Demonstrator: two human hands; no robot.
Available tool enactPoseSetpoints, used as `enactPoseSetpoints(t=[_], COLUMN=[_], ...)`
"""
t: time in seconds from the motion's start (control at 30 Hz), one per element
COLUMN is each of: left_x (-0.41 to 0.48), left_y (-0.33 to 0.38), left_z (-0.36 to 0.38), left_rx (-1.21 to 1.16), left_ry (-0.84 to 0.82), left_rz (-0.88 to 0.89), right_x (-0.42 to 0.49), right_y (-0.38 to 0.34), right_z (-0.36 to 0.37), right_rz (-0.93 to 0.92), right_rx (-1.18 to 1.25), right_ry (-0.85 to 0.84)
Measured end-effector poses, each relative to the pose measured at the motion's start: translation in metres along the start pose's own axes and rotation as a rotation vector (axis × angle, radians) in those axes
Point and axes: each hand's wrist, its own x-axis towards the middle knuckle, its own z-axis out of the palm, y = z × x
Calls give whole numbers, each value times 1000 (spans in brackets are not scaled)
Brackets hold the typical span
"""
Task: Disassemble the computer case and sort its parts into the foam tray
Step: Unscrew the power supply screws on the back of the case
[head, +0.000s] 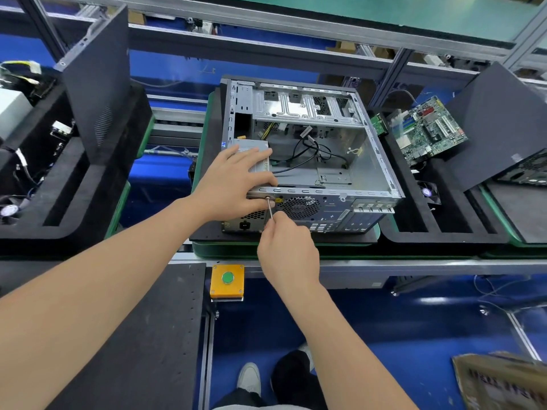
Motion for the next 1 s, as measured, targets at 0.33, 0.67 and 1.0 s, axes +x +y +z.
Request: enactPoseSetpoints(t=[0.33,0.67,1.0], left_x=[-18,-47,-30], left_y=[20,75,90], left_z=[-29,-21,-12], left_rx=[-579,-1267,-1673], left_ry=[196,178,52], left_rz=[-220,-902,-1182], right_x=[-3,-4,-1], right_y=[-6,-8,-1], right_z=[1,10,2], right_rz=[-19,-38,-12], right_rx=[-172,-301,-155], right_ry=[93,128,80])
